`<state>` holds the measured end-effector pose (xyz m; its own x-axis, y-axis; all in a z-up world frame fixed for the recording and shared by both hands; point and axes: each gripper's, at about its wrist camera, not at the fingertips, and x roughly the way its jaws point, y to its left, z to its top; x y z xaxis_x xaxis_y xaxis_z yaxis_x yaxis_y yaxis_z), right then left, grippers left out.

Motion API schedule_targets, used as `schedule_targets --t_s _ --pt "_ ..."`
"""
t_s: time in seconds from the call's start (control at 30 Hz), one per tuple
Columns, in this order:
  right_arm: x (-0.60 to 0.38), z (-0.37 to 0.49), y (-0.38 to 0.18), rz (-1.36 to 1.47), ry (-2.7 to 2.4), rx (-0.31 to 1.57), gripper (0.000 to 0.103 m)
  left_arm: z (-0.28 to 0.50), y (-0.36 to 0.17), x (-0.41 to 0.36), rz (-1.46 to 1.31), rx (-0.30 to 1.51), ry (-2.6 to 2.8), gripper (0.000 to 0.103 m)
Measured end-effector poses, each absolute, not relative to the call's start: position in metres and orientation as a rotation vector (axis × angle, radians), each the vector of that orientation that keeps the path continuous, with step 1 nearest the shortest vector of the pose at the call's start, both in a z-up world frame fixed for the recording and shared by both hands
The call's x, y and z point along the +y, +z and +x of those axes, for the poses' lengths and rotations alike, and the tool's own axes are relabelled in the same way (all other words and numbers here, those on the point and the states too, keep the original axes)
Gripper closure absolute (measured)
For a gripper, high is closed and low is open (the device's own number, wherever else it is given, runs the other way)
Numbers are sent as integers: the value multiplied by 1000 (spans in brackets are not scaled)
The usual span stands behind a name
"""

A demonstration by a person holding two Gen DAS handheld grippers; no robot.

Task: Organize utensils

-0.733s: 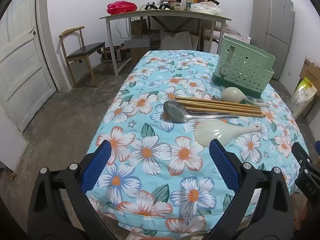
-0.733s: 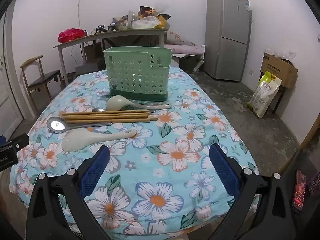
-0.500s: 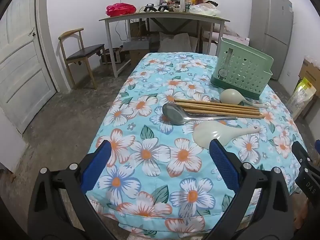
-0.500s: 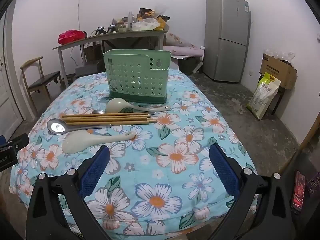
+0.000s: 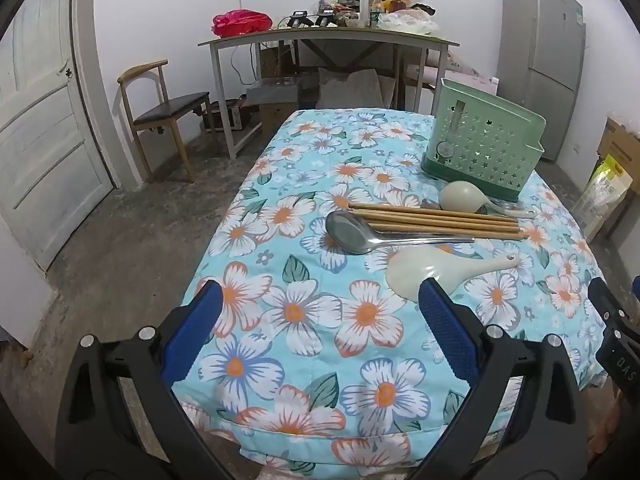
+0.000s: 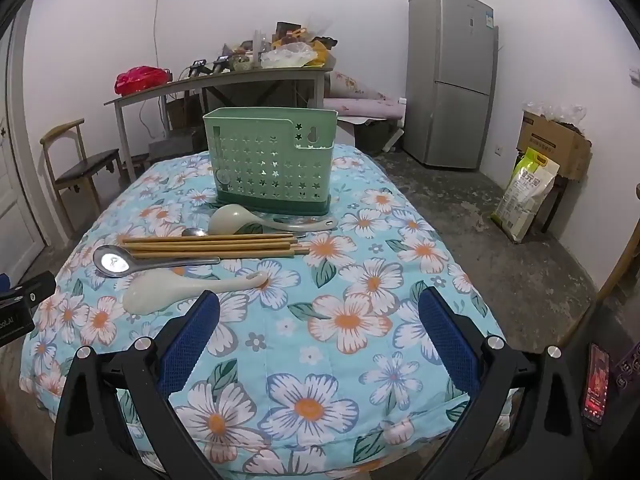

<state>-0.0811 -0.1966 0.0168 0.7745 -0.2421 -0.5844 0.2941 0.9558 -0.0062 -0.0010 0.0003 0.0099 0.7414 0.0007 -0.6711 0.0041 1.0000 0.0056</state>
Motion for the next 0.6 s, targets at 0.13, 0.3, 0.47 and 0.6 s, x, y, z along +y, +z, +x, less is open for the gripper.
schedule_targets --t_s 0.13,0.3,0.47,0.6 --pt "-196 -81 17 83 -295 615 6 -2 9 4 7 739 0 9" --pt "-195 -81 17 83 -294 614 6 -2 9 4 11 740 3 9" --pt "-195 -80 17 82 -292 610 6 -1 8 5 17 740 6 9" --pt "-195 -80 17 82 -290 608 6 0 8 5 28 738 17 9"
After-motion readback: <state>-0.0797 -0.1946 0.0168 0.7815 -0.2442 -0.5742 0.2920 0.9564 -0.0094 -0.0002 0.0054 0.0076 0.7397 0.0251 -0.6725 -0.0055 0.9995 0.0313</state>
